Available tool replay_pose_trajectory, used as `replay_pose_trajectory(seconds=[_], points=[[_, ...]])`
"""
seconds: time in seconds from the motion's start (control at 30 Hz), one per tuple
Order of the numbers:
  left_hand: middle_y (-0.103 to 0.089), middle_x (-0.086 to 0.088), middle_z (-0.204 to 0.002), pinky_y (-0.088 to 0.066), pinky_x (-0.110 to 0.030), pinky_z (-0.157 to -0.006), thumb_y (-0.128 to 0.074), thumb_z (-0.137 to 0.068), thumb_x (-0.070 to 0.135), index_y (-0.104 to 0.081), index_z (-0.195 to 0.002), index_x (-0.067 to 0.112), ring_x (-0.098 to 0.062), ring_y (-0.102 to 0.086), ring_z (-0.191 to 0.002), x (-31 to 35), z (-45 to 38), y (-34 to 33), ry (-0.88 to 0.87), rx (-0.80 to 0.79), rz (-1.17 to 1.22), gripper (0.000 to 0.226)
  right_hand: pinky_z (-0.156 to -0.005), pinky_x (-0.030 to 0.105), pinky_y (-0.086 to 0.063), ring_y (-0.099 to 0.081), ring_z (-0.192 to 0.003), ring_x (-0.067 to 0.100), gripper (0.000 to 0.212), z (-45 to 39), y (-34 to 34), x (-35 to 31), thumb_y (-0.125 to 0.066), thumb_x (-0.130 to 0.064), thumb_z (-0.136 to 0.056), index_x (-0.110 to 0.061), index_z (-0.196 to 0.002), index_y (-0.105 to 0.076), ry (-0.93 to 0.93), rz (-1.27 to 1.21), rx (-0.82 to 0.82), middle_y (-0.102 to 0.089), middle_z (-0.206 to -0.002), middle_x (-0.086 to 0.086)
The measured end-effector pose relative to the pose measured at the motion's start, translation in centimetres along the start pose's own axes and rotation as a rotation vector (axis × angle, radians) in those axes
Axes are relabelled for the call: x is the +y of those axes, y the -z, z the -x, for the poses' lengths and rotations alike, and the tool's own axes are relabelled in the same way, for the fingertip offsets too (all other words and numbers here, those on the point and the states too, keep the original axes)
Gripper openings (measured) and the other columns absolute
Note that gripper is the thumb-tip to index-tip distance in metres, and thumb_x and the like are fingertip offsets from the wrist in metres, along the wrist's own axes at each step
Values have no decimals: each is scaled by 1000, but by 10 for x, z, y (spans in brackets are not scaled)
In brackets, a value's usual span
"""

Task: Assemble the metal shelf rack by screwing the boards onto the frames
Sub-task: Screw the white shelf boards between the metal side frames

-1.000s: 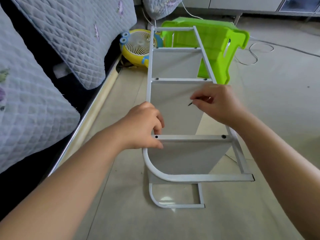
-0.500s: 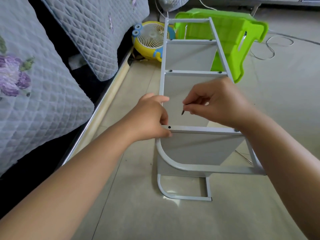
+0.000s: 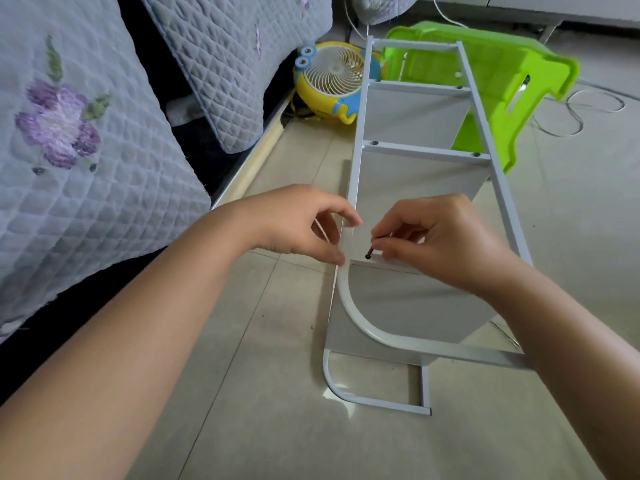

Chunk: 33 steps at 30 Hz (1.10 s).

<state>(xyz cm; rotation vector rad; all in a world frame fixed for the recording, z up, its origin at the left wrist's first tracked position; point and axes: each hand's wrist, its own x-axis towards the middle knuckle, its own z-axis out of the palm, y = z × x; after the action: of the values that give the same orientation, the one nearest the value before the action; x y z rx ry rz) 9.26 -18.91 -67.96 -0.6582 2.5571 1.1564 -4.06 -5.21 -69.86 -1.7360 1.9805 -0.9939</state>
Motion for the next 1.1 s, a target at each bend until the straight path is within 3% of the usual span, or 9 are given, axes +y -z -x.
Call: replay_pose_trajectory(seconds=[0.1, 0.17, 0.3, 0.47, 0.6, 0.83, 0.9, 1.0, 1.1], points=[[-63, 12, -75, -48, -21, -77, -75, -74, 18, -57, -97, 42, 5, -59, -67, -6, -4, -2, -26, -20, 89, 37, -59, 6, -44, -59, -63, -5, 8, 0, -1, 2, -72, 0, -73, -8, -76, -71, 19, 27, 7, -56, -60, -25], [-63, 13, -72, -48, -21, -78, -75, -74, 17, -57, -93, 44, 7, -58, -65, -8, -5, -3, -38, -22, 116, 38, -59, 3, -43, -58, -62, -9, 3, -1, -3, 2, -72, -7, -72, -7, -75, -71, 61, 53, 3, -56, -59, -24], [-64, 12, -71, -48, -20, -78, -76, -73, 17, -57, -92, 43, 7, -59, -65, -10, -6, -2, -36, -28, 140, 38, -60, 10, -42, -57, -72, 10, 9, -1, -7, 1, -66, -12, -68, -4, -69, -70, 182, 186, -3, -65, -58, 2], [-66, 12, -72, -47, -16, -76, -76, -73, 17, -57, -92, 43, 9, -59, -64, -11, -7, -2, -44, -35, 141, 38, -56, 22, -44, -55, -50, 14, 6, 0, -9, 1, -67, -8, -67, -2, -66, -68, 230, 268, -18, -64, -56, 6], [-66, 13, -71, -46, -8, -69, -77, -72, 17, -57, -91, 43, 10, -59, -64, -11, -8, -1, -34, -31, 147, 38, -59, 14, -40, -53, -69, 13, 7, 0, -12, 2, -66, -9, -68, -3, -67, -69, 203, 249, -13, -64, -57, 4], [-67, 13, -67, -46, -7, -68, -77, -71, 15, -58, -91, 40, 9, -61, -64, -11, -8, -1, -16, -62, 163, 37, -58, -4, -34, -49, -56, -20, 9, 1, -11, -1, -66, -11, -68, -4, -68, -71, 69, 151, -17, -46, -55, -23], [-66, 11, -70, -47, -14, -73, -77, -71, 15, -59, -91, 39, 5, -61, -65, -11, -7, -1, -14, -75, 164, 37, -59, -3, -35, -49, -56, -19, 2, 1, -12, -4, -70, -5, -70, -3, -69, -71, 49, 168, -17, -45, -55, -25], [-65, 13, -68, -48, -17, -76, -77, -72, 12, -60, -89, 39, 3, -60, -67, -12, -6, 0, -16, -87, 173, 36, -60, -3, -36, -47, -47, 1, 3, 3, -14, -7, -69, -5, -68, -4, -67, -71, 65, 200, 10, -52, -56, -15], [-63, 12, -73, -50, -18, -78, -74, -74, 3, -61, -87, 38, -4, -62, -73, -10, -6, 1, -27, -107, 169, 40, -58, -5, -36, -37, -40, 1, 10, 5, -12, -9, -63, -14, -66, -7, -65, -71, 89, 234, -26, -63, -58, -7]])
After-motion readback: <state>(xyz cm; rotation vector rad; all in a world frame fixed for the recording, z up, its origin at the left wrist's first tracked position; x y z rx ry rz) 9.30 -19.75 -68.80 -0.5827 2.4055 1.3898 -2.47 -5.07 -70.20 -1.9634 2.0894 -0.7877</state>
